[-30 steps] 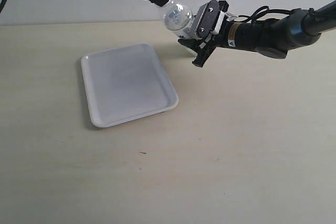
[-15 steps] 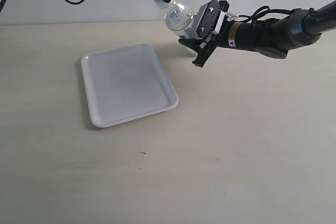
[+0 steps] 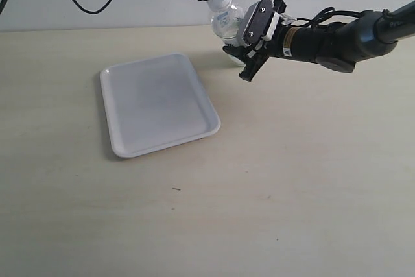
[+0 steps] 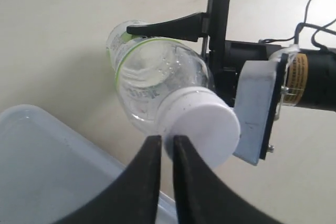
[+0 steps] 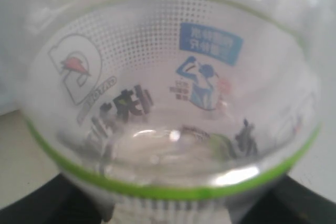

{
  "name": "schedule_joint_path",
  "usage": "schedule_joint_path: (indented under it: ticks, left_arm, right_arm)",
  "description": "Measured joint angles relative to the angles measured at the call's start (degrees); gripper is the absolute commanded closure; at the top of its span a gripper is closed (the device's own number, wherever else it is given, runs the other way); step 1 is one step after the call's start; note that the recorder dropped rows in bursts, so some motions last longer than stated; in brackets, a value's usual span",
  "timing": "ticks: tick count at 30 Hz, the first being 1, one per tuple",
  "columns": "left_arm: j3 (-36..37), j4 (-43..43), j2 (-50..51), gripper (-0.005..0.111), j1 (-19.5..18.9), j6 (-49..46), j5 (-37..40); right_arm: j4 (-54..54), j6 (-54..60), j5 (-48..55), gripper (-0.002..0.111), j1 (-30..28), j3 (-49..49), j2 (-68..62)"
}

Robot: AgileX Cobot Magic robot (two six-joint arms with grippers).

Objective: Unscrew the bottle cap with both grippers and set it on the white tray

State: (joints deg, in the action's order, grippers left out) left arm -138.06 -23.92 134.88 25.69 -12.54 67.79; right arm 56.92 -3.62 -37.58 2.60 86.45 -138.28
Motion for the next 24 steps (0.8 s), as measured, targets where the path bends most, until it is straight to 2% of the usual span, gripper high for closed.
schedule_joint_path:
  ticks: [4,6,16,24]
  left_arm:
    - [0.00,1.62,0.00,0.046,0.00,-1.59,-0.12]
    - [0.00,2.18,0.00,0.039,0.00,-3.36,-0.47]
    - [0.00,7.61,-5.52,0.038,0.00,-23.65,-4.47]
    - [0.00,8.17,-8.73,0.038,0.00,-52.57,1.41]
  right_arm:
    - [0.00,0.00,0.12,0.108,0.00,0.00,0.00]
    - [0.00,0.00,0.25,0.108,0.00,0.00,0.00]
    - [-0.26,-1.09,1.48,0.108,0.00,0.10,0.23]
    - [-0.26,-1.90,2.00,0.108,0.00,0.10,0.35]
